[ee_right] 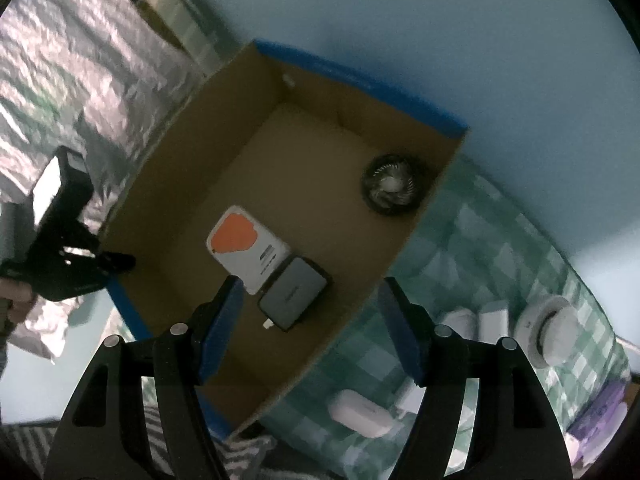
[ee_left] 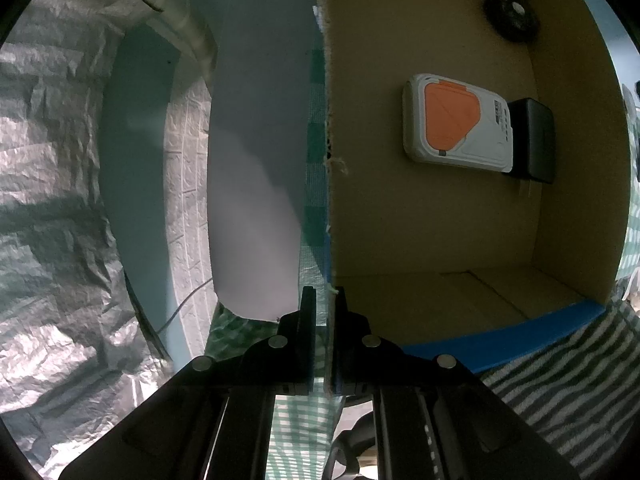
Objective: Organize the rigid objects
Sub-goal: 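Open the right gripper to release the puck and withdraw, then move the right gripper to the small white cube charger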
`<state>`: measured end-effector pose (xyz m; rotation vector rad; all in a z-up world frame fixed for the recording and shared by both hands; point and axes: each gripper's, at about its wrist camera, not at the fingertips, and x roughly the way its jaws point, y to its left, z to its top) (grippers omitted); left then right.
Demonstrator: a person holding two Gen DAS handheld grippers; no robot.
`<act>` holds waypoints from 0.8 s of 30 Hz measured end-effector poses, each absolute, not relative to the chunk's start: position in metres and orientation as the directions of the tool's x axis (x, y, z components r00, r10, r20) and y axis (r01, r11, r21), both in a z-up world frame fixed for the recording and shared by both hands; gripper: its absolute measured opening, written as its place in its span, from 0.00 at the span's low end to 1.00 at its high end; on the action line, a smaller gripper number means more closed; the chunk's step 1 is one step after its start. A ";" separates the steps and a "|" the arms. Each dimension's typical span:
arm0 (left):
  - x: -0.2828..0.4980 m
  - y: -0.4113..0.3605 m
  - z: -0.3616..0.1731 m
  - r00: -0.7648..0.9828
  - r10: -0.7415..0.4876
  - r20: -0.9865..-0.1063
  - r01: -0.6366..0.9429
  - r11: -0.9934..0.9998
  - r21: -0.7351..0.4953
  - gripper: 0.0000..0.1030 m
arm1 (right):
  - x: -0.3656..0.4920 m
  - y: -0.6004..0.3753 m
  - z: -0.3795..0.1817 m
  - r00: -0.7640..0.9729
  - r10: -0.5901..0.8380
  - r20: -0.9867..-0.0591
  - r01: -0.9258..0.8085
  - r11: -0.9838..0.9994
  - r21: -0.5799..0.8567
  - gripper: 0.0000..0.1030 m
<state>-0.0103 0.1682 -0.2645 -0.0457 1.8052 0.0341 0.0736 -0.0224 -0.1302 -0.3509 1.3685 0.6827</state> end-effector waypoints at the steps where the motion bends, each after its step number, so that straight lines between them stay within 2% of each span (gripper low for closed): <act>1: -0.010 0.168 -0.265 -0.233 -0.014 -0.972 -0.051 0.999 -0.002 0.08 | 0.075 -0.027 -0.126 0.055 0.242 -0.969 -0.624 0.766 0.156 0.69; 11: -0.008 0.166 -0.264 -0.238 -0.009 -0.971 -0.042 0.999 0.001 0.08 | 0.086 -0.095 -0.119 0.066 0.171 -0.983 -0.520 0.847 0.112 0.69; 24: -0.006 0.165 -0.265 -0.246 -0.006 -0.969 -0.035 0.999 0.003 0.08 | 0.083 -0.151 -0.178 -0.041 0.059 -0.997 -0.396 0.915 0.070 0.69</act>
